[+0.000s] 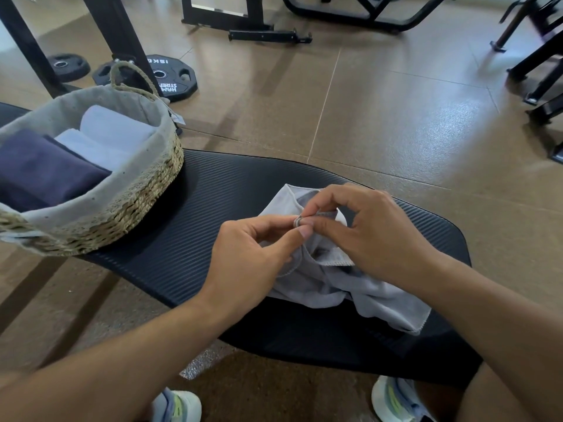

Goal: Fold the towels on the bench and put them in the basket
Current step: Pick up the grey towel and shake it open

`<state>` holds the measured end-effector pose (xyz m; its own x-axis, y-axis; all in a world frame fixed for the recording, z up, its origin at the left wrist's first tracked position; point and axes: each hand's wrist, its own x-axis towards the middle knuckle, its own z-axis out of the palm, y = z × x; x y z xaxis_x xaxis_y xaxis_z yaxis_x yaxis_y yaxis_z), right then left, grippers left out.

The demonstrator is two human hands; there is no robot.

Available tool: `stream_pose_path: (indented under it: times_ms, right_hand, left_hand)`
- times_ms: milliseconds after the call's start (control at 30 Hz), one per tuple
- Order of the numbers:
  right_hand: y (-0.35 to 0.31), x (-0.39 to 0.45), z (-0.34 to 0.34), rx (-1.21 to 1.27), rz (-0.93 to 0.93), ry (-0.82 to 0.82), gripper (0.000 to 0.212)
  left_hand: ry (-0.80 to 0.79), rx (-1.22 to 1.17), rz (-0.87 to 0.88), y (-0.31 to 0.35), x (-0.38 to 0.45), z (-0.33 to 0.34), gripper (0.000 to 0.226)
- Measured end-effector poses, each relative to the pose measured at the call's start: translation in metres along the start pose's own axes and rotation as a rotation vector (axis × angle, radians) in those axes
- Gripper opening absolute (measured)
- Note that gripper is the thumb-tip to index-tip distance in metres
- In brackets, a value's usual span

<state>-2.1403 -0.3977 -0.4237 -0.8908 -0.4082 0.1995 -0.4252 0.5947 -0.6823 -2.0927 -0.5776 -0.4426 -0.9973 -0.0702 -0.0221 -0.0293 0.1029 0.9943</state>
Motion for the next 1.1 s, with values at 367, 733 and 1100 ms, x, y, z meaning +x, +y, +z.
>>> stream_pose_path:
  times_ms: [367, 733, 1100]
  right_hand:
    - [0.006, 0.006, -0.006, 0.028, -0.058, -0.084, 0.004]
    - [0.071, 0.040, -0.011, -0.519, 0.024, -0.510, 0.053]
    - [0.039, 0.012, -0.016, -0.555, 0.245, -0.589, 0.017]
  left_hand:
    - [-0.055, 0.154, 0.017, -0.008, 0.001, -0.001, 0.009]
    - [-0.114, 0.438, -0.056, -0.017, 0.010, -0.015, 0.019]
    - [0.007, 0.463, -0.145, -0.019, 0.031, -0.059, 0.014]
